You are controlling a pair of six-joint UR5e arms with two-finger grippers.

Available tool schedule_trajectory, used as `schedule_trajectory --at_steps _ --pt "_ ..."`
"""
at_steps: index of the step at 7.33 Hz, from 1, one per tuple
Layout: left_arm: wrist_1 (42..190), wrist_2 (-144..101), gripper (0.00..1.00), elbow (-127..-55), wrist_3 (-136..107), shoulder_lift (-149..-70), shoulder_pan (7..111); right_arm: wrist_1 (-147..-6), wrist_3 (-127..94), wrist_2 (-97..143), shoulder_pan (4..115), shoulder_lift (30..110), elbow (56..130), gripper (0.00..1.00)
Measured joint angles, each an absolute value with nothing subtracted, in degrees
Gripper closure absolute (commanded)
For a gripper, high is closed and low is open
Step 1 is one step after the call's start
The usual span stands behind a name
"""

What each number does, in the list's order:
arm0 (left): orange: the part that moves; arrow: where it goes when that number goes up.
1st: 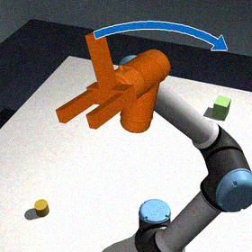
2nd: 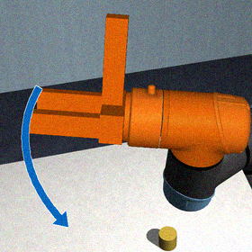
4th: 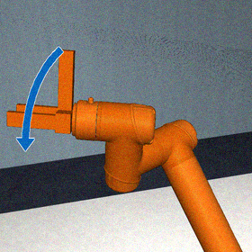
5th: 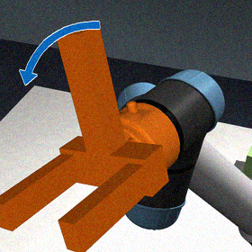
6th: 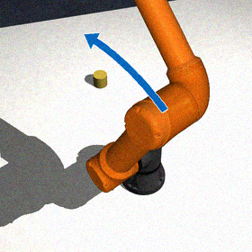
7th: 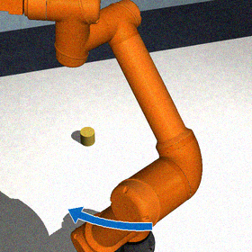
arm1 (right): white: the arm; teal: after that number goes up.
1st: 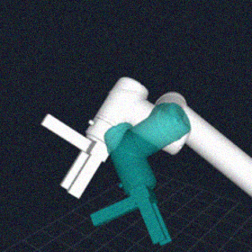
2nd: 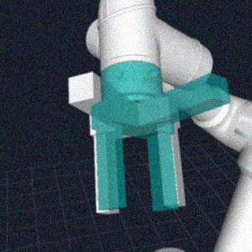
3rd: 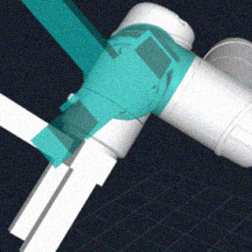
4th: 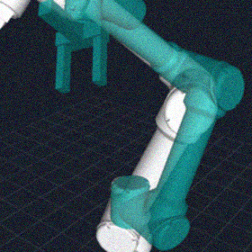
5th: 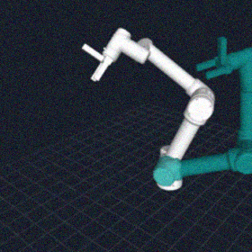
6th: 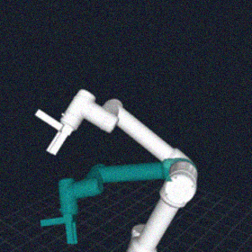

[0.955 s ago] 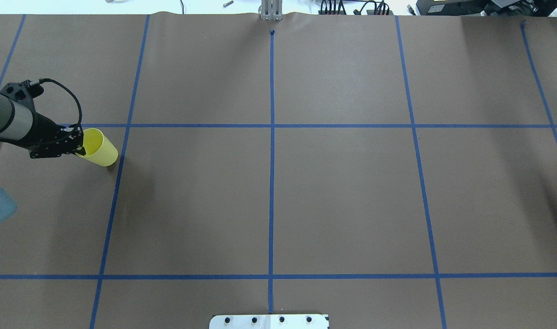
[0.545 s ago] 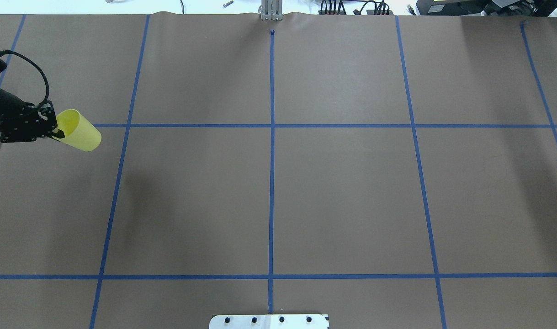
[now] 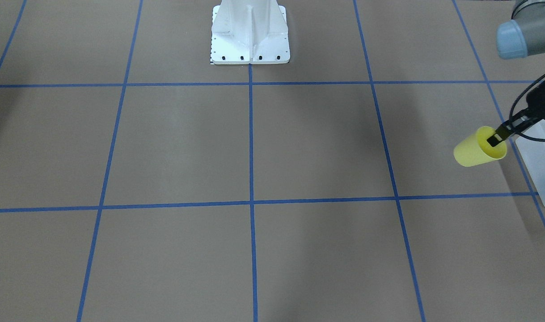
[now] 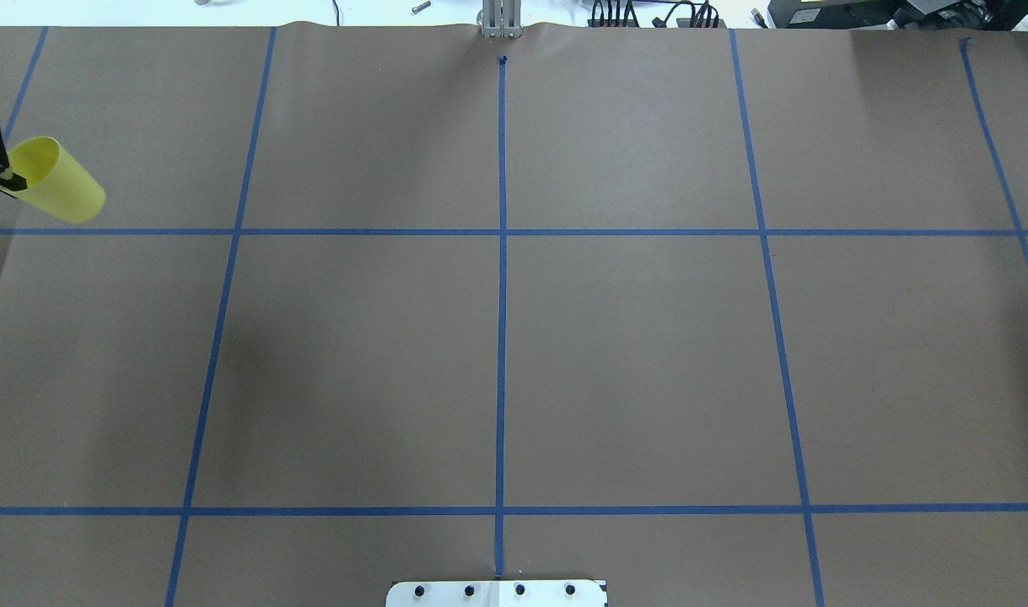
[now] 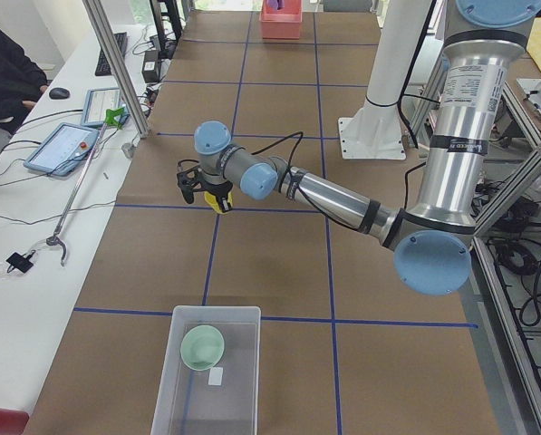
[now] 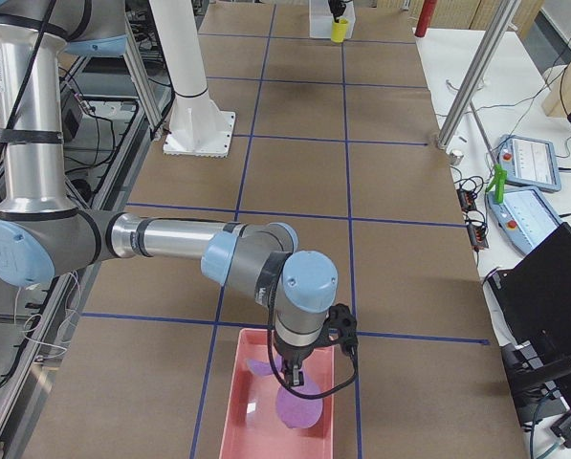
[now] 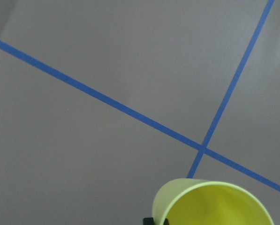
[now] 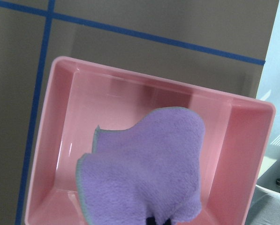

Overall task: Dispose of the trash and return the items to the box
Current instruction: 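Grasp the yellow cup with the left gripper and lift it off the table, then carry the yellow cup into the clear bin with the left gripper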

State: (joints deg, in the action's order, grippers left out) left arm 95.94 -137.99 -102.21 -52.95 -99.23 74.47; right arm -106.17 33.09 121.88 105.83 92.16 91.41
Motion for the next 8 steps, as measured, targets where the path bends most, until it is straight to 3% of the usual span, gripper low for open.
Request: schedule_trajectory --at_steps 4,8 --pt "87.3 -138.0 1.0 -90.9 -23.5 -103.0 89.2 -97.1 29.8 125.7 105.7 94.3 89.7 0.0" --pt "90.5 -138.2 1.0 -76.0 -3.0 -103.0 99.8 -97.0 9.1 136.0 98.1 94.0 102.2 0.0"
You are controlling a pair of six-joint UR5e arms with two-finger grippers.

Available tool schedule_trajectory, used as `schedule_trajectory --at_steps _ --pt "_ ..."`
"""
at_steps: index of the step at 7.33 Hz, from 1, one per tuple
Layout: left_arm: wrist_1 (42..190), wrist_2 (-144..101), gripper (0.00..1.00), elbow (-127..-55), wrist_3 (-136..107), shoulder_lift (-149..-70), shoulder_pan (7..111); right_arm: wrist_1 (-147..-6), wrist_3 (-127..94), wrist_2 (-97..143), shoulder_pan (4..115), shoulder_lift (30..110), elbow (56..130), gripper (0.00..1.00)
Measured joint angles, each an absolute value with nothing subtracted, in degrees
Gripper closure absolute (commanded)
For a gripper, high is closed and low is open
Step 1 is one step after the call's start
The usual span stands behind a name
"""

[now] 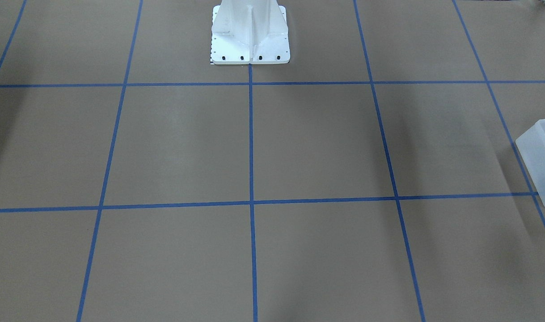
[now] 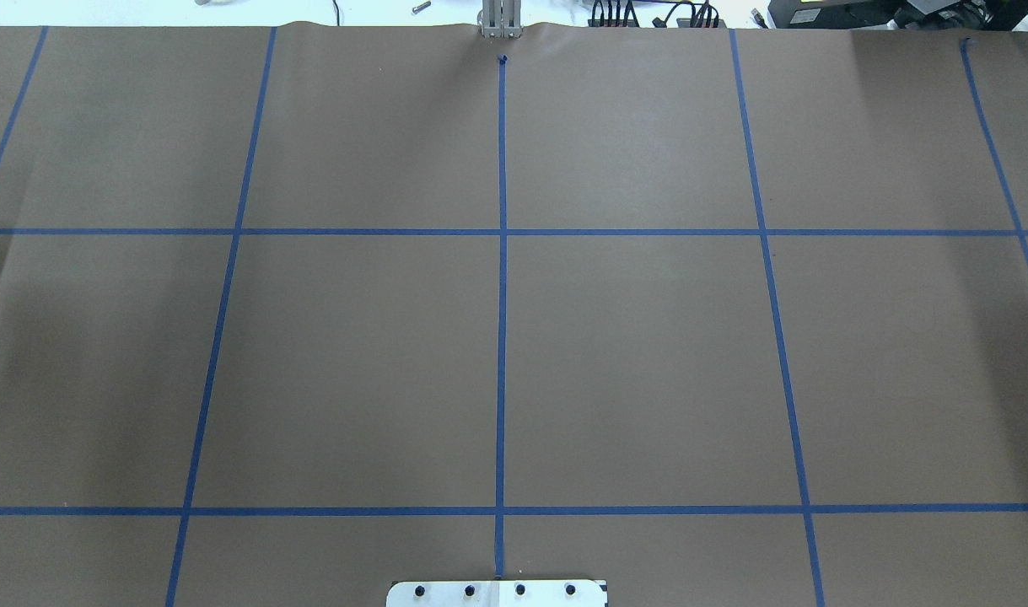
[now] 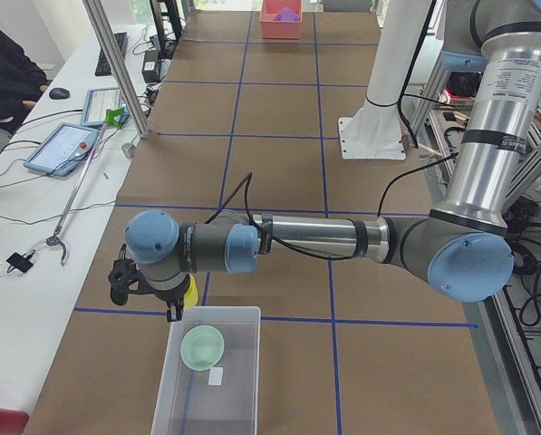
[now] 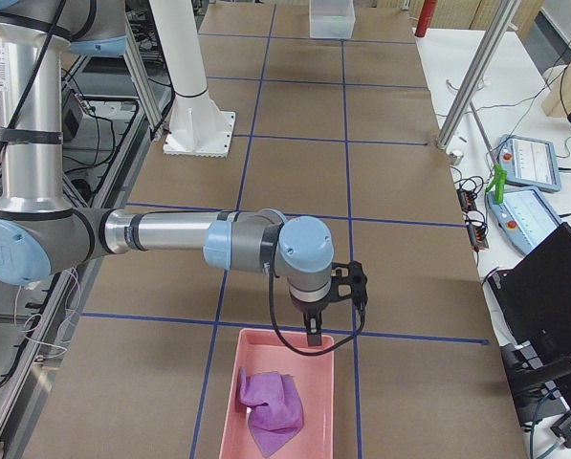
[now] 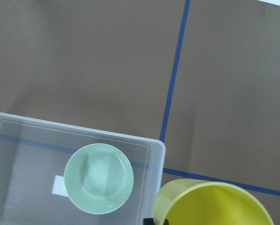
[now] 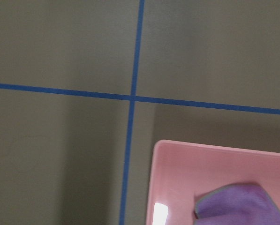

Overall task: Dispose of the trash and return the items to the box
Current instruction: 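Carry the yellow cup into the clear bin with the left gripper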

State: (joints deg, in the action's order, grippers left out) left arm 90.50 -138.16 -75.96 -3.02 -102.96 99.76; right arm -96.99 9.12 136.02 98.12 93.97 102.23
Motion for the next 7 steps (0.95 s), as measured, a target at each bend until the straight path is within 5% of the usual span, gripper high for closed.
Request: schedule_trajectory --at_steps 3,7 --pt "109.5 -137.9 1.0 -57.2 0.1 -102.0 101.4 -97.2 -5.1 138.2 90.9 94.0 111.2 0.0" --pt "117.2 -137.4 1.0 -46.7 3.3 -101.8 102.8 -96.8 -22.4 138.2 81.3 93.6 119.5 0.0"
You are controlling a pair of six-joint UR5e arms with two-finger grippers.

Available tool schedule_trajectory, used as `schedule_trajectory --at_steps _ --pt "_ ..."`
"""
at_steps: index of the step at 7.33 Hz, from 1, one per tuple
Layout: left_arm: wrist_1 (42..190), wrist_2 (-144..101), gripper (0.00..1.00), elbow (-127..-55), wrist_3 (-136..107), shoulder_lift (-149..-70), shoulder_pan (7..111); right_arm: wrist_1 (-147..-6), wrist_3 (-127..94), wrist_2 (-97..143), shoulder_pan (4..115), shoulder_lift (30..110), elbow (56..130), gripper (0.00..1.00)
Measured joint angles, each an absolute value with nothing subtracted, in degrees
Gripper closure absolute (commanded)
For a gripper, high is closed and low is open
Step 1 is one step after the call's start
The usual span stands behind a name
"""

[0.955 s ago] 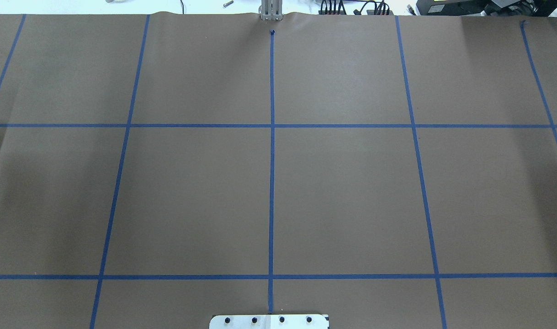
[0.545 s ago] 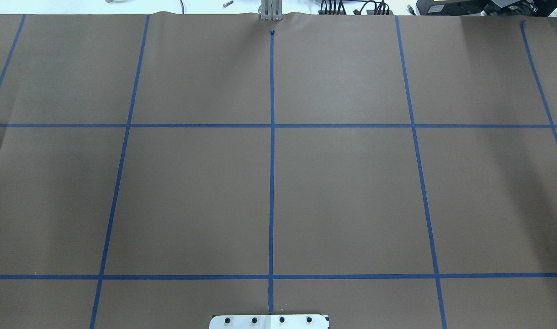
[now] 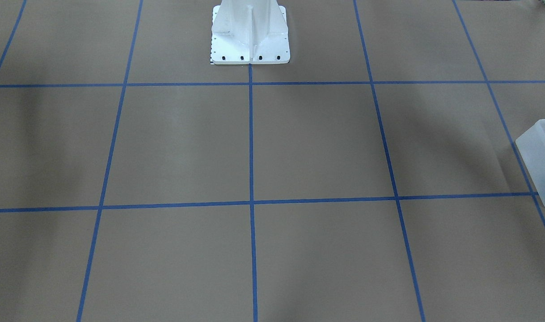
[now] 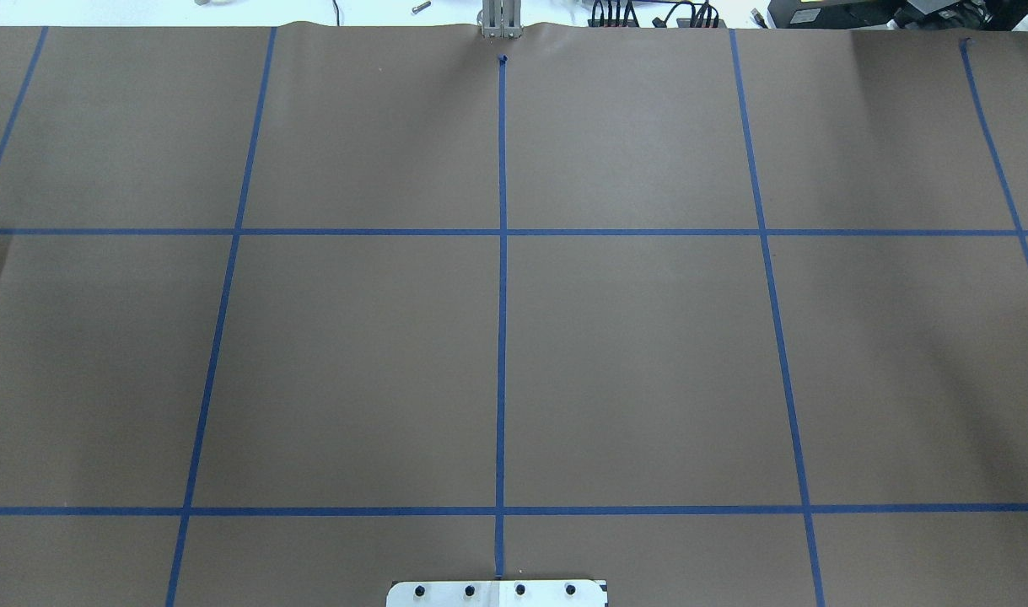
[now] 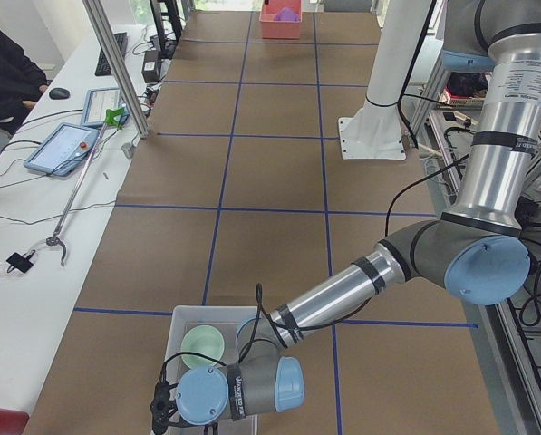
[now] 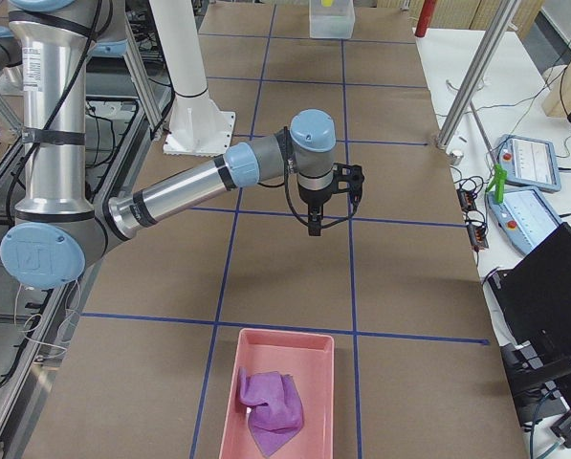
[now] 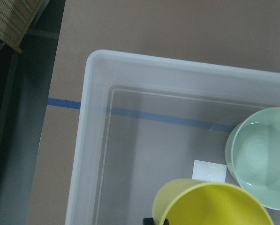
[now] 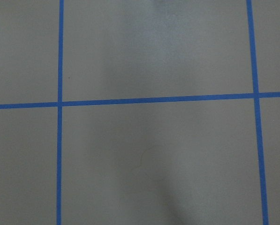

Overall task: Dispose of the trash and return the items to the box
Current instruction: 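Carry the yellow cup into the clear bin with the left gripper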

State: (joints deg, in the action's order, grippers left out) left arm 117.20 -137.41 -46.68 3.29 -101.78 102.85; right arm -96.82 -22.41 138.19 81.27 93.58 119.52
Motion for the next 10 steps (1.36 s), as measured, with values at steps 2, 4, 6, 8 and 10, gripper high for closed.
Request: schedule_trajectory --at_steps 2,4,6,8,10 --pt "120.4 -135.9 1.0 -43.3 3.1 -101.6 102.8 -96.7 -23.9 138.2 80.0 93.5 120.1 0.0" --pt "124.9 -135.1 0.88 -39.4 2.9 -101.5 102.8 -96.6 -24.5 138.2 79.3 93.5 120.3 0.0" --pt "127.1 -135.1 0.02 -38.4 0.1 -101.6 102.7 -96.6 -25.4 138.1 78.8 93.5 120.6 0.0" --pt "129.3 -135.1 0.01 -38.4 -2.4 -101.6 102.7 -96.6 -25.6 138.1 78.7 93.4 121.0 0.0" --pt "129.3 -135.4 0.01 -39.6 -3.1 -102.6 102.7 -96.6 -25.6 138.0 78.7 93.5 121.4 0.0"
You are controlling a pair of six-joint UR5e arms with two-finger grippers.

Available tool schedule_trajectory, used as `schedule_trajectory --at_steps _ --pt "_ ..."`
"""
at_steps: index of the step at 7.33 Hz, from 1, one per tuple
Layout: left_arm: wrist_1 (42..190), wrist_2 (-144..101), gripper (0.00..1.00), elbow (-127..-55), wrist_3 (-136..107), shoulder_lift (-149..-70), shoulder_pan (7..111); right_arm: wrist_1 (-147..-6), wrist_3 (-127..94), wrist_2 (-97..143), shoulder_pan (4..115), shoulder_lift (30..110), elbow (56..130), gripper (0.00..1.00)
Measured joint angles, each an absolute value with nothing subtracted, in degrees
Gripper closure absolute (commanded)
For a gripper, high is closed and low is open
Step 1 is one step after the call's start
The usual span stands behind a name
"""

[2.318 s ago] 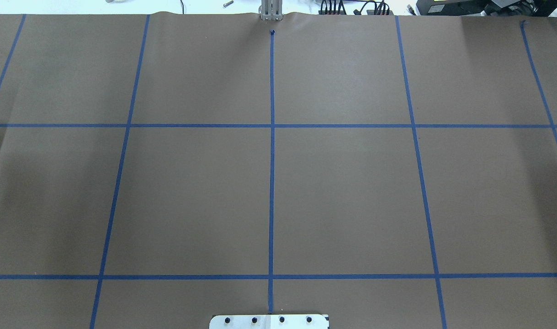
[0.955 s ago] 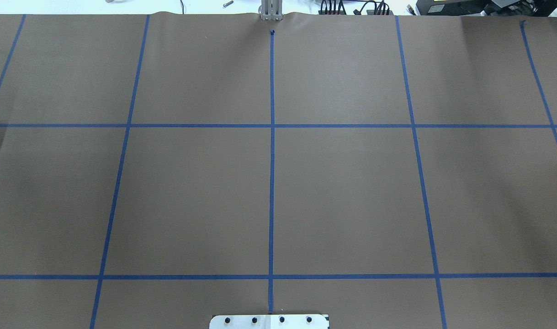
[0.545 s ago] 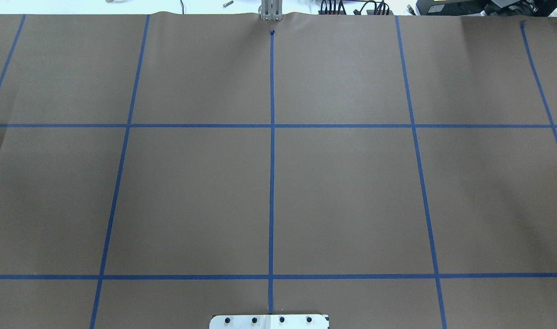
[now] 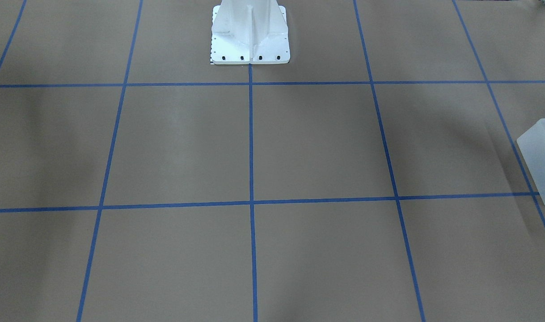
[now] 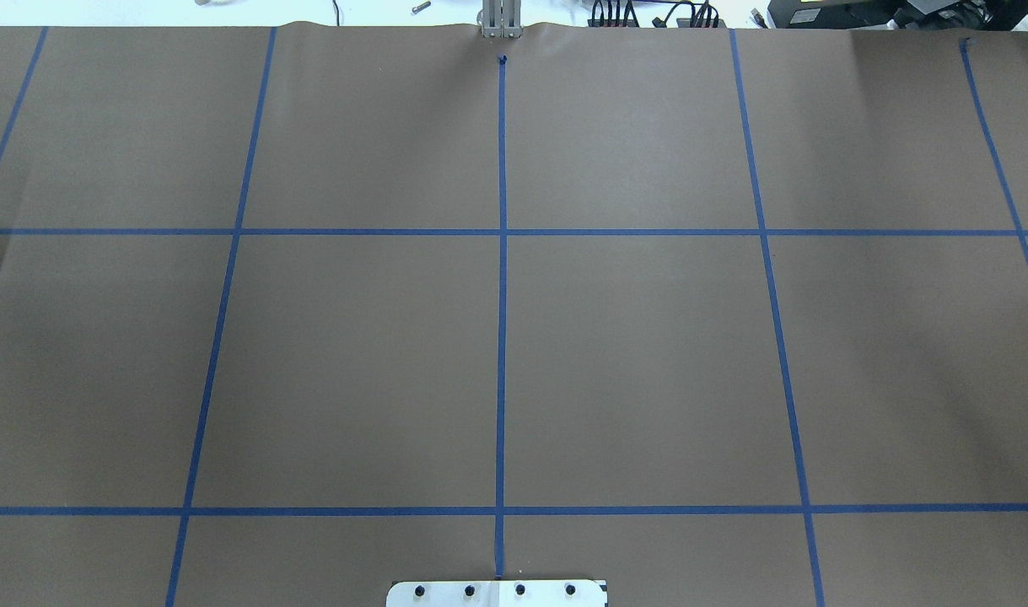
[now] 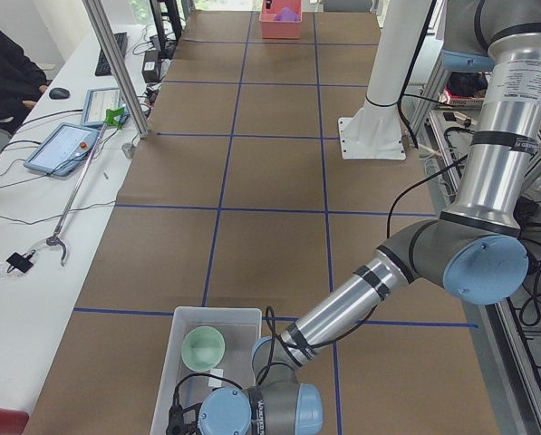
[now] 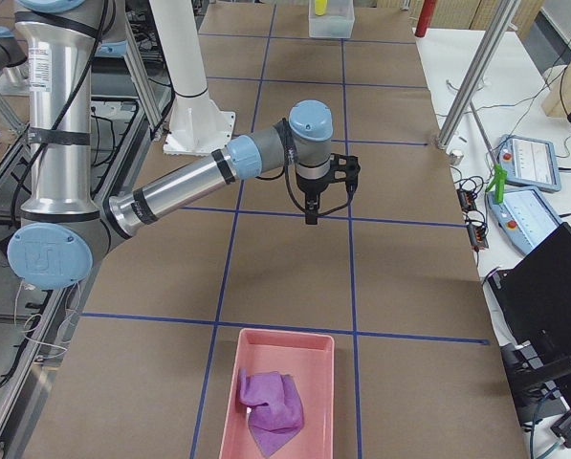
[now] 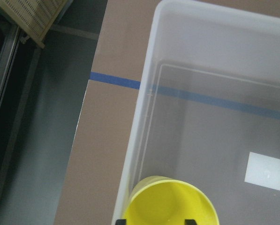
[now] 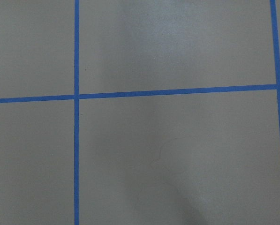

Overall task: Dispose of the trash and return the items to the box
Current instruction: 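Carry the yellow cup into the clear bin with the left gripper, then release the cup and hold both arms over the bins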

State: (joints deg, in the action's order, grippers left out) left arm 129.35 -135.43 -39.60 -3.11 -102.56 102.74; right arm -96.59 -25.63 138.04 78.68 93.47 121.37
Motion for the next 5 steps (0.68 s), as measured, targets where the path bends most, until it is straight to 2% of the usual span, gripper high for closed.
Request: schedule_trajectory --at_steps 3,5 --pt "124.3 -137.9 0.01 -47.9 -3.4 -104.0 102.9 -96.6 -25.5 137.7 78.8 93.8 121.4 0.0" --pt "113.4 -139.1 0.01 -61.2 -3.4 -103.8 103.1 -96.7 -25.1 137.5 79.2 94.6 121.3 0.0"
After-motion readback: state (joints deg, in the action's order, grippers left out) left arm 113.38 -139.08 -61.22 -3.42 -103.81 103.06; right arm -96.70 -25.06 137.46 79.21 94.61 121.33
